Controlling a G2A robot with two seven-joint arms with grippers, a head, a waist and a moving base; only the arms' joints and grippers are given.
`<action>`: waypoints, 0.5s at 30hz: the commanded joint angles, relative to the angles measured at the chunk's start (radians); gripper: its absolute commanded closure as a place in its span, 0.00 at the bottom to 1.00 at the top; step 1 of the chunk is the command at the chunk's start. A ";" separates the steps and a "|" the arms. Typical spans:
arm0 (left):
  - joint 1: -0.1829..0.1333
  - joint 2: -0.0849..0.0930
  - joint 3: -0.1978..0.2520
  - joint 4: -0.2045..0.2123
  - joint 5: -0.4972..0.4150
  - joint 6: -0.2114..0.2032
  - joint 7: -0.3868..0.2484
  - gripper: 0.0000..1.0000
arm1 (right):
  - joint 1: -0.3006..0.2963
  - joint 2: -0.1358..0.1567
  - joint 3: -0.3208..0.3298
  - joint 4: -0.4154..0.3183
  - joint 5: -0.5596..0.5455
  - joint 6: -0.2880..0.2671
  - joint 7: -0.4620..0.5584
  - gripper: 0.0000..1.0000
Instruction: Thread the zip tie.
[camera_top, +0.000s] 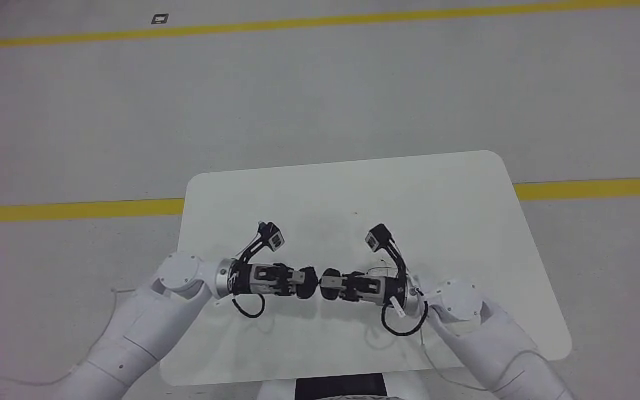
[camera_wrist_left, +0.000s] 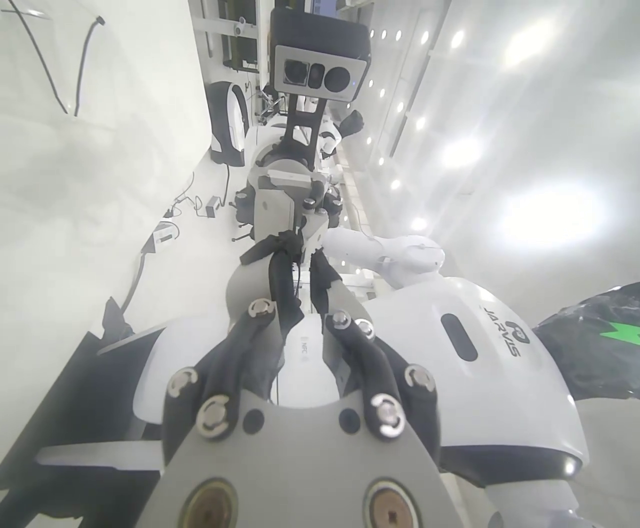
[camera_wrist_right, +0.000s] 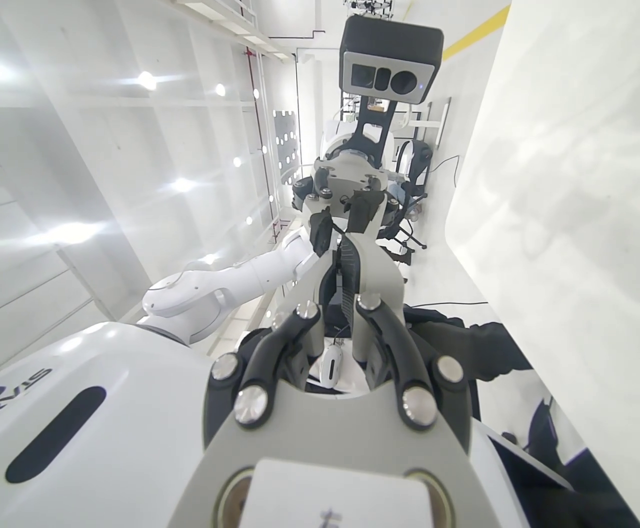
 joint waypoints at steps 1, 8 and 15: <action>0.000 0.000 0.000 0.000 0.001 0.001 0.001 0.91 | 0.001 0.000 -0.001 0.000 0.000 0.000 0.001 1.00; -0.002 -0.002 0.002 0.001 0.002 0.006 -0.001 0.92 | 0.002 0.001 -0.006 0.000 0.000 0.007 0.006 1.00; -0.004 -0.003 0.003 0.002 0.005 0.010 0.003 0.87 | 0.010 0.001 -0.014 0.005 0.003 0.010 0.009 1.00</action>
